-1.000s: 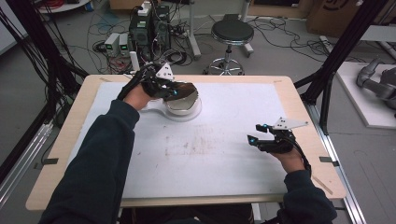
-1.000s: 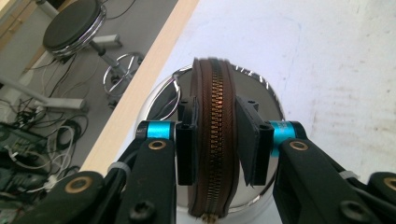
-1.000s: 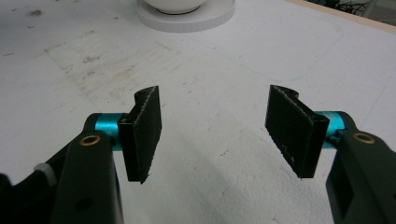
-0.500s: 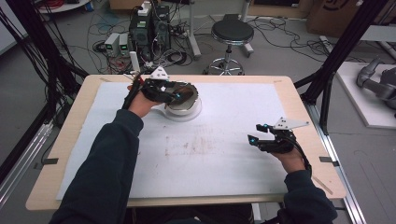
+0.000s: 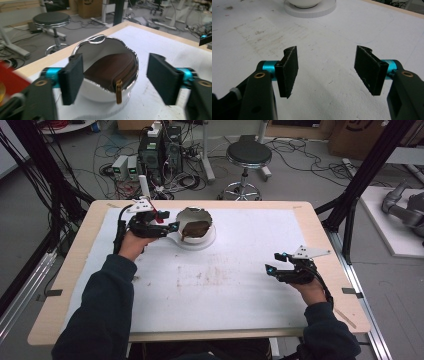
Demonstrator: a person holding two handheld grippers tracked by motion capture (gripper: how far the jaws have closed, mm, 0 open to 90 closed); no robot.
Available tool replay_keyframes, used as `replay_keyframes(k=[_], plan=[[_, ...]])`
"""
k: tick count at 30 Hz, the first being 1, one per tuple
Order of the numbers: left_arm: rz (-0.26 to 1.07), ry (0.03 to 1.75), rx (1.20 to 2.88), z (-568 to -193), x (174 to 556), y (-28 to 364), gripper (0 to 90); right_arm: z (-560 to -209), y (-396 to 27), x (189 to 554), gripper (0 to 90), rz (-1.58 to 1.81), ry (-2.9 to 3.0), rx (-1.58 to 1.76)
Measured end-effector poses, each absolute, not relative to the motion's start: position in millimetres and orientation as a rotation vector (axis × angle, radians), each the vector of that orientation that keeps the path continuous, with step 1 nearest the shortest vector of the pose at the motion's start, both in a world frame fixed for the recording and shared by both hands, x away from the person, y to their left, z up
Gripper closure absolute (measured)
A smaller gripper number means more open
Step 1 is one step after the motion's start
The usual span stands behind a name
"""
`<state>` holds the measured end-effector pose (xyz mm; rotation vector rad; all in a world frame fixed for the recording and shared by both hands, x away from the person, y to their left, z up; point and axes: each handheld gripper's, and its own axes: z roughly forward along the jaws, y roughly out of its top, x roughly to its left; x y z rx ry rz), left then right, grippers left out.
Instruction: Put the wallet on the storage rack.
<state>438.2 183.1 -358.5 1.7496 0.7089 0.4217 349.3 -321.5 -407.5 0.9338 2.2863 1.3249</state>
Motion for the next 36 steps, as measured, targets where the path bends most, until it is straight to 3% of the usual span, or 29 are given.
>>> replay_keyframes(k=[7, 15, 36], plan=[[0.468, 0.752, 1.651, -373, 403, 211, 20.4, -407, -325, 351, 28.0, 1.3, 2.24, 0.97], [0.541, 0.822, 1.578, -395, 368, 239, 20.3, -407, -325, 352, 25.2, 1.245, 2.21, 0.991], [0.553, 0.877, 1.576, -410, 350, 247, 20.3, -405, -332, 354, 24.0, 1.211, 2.145, 1.054]])
